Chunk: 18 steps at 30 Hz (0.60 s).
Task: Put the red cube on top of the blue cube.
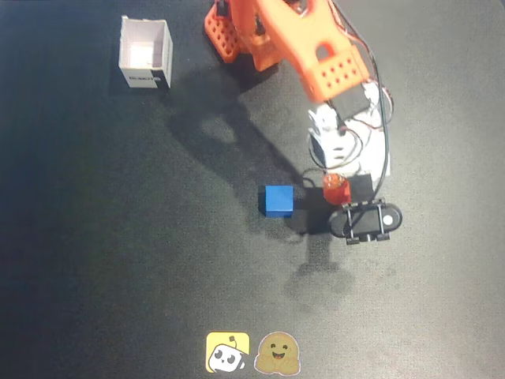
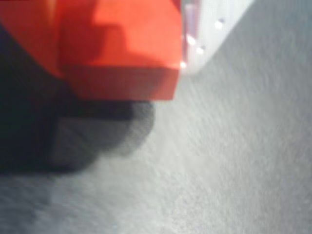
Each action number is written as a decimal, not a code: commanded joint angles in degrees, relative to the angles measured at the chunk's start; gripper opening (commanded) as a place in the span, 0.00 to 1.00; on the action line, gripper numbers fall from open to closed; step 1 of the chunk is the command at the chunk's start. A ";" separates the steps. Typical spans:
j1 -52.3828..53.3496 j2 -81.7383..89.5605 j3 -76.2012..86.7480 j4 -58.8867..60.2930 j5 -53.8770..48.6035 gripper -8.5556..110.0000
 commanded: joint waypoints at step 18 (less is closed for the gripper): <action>5.19 12.13 -7.47 9.58 -4.83 0.12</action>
